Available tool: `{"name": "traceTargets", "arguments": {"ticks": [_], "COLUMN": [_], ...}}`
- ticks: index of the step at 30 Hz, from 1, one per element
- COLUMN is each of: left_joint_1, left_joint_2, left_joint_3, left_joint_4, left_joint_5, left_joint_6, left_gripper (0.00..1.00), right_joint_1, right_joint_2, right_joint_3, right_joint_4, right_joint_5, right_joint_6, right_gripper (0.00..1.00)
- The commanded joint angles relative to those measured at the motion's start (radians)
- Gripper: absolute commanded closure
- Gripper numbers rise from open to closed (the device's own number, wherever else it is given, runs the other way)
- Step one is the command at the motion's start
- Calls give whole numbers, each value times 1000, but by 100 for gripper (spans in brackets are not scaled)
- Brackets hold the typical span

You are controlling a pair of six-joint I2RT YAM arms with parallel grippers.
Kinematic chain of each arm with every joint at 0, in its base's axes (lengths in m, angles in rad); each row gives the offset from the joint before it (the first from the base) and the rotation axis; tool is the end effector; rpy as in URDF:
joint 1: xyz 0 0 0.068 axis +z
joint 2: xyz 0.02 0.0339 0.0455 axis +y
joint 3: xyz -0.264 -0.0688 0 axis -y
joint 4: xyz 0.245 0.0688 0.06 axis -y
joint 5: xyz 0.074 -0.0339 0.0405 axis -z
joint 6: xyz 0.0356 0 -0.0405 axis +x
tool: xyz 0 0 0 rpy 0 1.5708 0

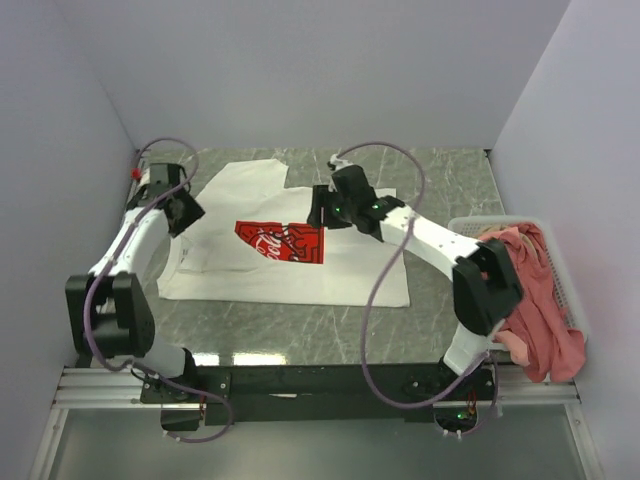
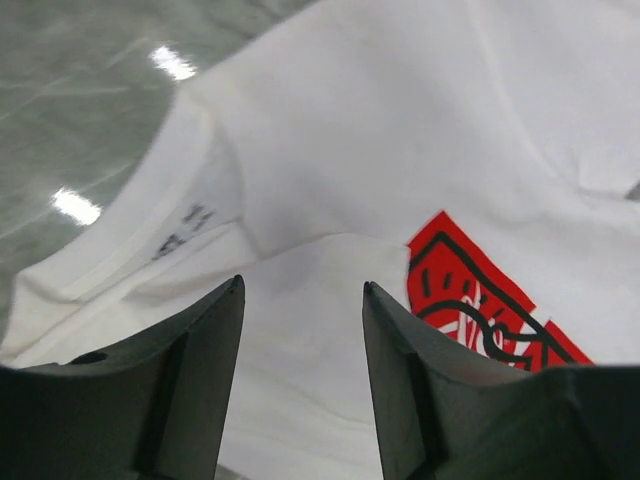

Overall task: Fold and stack the t-shirts
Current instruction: Fold the tshirt

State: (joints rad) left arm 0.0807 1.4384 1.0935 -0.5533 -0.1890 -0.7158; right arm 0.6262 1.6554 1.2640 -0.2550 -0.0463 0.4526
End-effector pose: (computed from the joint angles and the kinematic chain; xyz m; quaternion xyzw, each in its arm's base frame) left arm 0.3024 0.0312 0.2636 -0.3931 0.8542 -0.0180 0.3399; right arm 0.3062 0.2235 0.2726 -0.0879 0.8906 0.2467 0.3719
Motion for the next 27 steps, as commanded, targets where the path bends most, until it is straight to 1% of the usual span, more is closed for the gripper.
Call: {"name": "traceTargets", "arguments": {"ticks": [1, 2, 3, 5, 7, 10, 14, 18, 27], "left_joint_1": [-76, -102, -116, -127, -145, -159, -160, -160, -159], "left_joint_2": [124, 155, 184, 264, 328, 378, 393, 418, 461], "left_joint_3": [152, 173, 195, 250, 302, 331, 312, 298, 281], "left_joint_4": [-19, -28, -36, -60, -95, -126, -122, -122, -119], "left_joint_5": [-20, -15, 6, 20, 5, -45, -79, -63, -75], "left_joint_6": [148, 159, 168, 193, 211, 219, 225, 237, 242], "left_gripper": [44, 44, 44, 45, 47, 48, 47, 46, 45], "right_joint_1": [3, 4, 6, 10, 12, 20, 30, 36, 46], "right_joint_2": [116, 148, 206, 272, 303, 349, 385, 411, 414], "right_joint_3": [153, 226, 262, 343, 374, 420, 429, 429, 400], "right_joint_4": [73, 65, 53, 40, 45, 52, 68, 77, 100], "right_joint_5": [-93, -107, -115, -139, -155, -187, -202, -219, -234], "right_joint_6": [-78, -84, -91, -94, -92, -84, -80, -72, -63], "right_gripper": [38, 38, 39, 39, 39, 39, 40, 40, 40]}}
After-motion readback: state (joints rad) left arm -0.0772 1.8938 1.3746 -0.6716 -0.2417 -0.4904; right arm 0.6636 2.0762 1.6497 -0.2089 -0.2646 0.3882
